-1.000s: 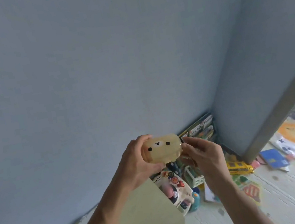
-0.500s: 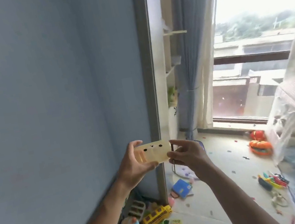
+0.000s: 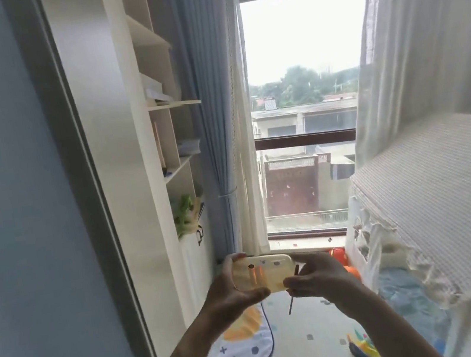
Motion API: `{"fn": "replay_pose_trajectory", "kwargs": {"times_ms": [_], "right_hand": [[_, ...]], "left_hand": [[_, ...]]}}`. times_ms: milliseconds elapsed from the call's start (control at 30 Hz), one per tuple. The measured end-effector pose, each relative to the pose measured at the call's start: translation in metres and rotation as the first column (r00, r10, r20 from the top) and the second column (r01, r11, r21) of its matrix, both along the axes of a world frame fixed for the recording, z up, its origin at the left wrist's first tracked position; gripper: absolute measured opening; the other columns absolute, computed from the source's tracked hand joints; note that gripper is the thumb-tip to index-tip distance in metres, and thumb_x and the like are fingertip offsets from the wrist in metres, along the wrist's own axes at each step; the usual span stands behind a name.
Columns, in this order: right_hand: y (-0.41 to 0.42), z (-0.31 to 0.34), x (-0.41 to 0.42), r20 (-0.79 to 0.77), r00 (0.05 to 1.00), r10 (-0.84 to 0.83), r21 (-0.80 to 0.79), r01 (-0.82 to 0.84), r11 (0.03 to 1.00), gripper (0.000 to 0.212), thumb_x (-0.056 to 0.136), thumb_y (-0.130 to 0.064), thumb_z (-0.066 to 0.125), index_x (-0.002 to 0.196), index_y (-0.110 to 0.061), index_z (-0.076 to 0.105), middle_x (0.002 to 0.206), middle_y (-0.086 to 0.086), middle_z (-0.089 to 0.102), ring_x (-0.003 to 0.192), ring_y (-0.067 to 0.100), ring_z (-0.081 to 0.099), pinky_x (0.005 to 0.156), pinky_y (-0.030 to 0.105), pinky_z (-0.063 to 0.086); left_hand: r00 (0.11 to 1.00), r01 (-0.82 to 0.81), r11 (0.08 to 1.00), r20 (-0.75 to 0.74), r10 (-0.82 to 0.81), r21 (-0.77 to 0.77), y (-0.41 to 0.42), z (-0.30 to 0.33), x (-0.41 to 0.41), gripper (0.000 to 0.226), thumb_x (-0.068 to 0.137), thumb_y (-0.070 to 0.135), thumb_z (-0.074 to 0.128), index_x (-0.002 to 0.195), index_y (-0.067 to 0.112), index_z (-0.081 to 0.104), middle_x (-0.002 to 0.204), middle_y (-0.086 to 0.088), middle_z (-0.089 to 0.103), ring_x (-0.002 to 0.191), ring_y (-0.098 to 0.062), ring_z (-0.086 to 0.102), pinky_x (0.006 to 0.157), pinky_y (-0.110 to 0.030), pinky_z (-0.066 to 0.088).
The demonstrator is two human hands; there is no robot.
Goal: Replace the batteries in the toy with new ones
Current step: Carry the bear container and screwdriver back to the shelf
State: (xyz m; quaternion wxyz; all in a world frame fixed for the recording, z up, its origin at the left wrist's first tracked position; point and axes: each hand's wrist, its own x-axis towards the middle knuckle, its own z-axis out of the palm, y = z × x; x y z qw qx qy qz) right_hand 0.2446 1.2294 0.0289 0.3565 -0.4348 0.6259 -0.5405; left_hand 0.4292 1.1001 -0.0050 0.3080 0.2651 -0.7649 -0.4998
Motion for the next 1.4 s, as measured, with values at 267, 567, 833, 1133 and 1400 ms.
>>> {"fn": "replay_pose_trajectory", "kwargs": {"times_ms": [267,567,833,1133,1400], "right_hand": [[-0.142,-0.009,-0.144,0.108,0.985,-0.134,-0.014,0.136,0.991,0.035,0.075,0.009,0.080,0.096,-0.019,0.076,0.072,0.011,0.072,0.075,0.030,0.073,0.071,0.032,0.062],[-0.323,-0.005,-0.322,0.157,0.977,-0.142,-0.051,0.151,0.987,0.030,0.074,0.007,0.082,0.089,-0.019,0.081,0.080,0.019,0.070,0.076,0.031,0.072,0.076,0.038,0.063],[-0.520,-0.001,-0.490,0.158,0.987,0.016,-0.029,-0.011,1.000,0.039,0.074,0.007,0.082,0.105,-0.018,0.077,0.083,0.024,0.061,0.077,0.033,0.071,0.077,0.036,0.063],[-0.788,0.007,-0.577,0.078,0.966,0.245,-0.016,-0.245,0.969,0.047,0.077,0.007,0.080,0.120,-0.012,0.071,0.070,0.014,0.057,0.073,0.031,0.069,0.077,0.035,0.063],[-1.025,0.017,-0.573,0.032,0.885,0.465,0.005,-0.466,0.885,0.052,0.080,0.007,0.077,0.128,-0.007,0.067,0.080,0.012,0.059,0.077,0.025,0.067,0.084,0.039,0.062]], "left_hand": [[0.992,0.076,0.996,-0.102,-0.071,0.045,-0.161,-0.024,-0.165,0.086,0.062,0.028,0.093,0.132,0.021,0.043,0.116,-0.006,0.063,0.100,-0.014,0.068,0.080,-0.027,0.059],[0.994,0.083,0.996,-0.075,-0.080,0.028,-0.353,-0.009,-0.345,0.095,0.056,0.033,0.096,0.135,0.020,0.045,0.119,-0.012,0.063,0.100,-0.022,0.072,0.085,-0.042,0.061],[0.998,-0.047,0.999,-0.049,0.048,0.017,-0.519,-0.007,-0.492,0.095,0.064,0.025,0.093,0.141,0.017,0.039,0.122,-0.007,0.063,0.101,-0.015,0.071,0.090,-0.033,0.059],[0.929,-0.370,0.923,-0.021,0.370,-0.104,-0.745,-0.004,-0.554,0.114,0.050,0.067,0.088,0.145,0.026,0.039,0.132,0.001,0.054,0.119,-0.013,0.058,0.100,-0.035,0.052],[0.760,-0.639,0.745,-0.005,0.650,-0.193,-0.920,0.013,-0.543,0.101,0.061,0.047,0.089,0.146,0.024,0.040,0.136,0.003,0.054,0.120,-0.012,0.054,0.103,-0.029,0.045]]}}
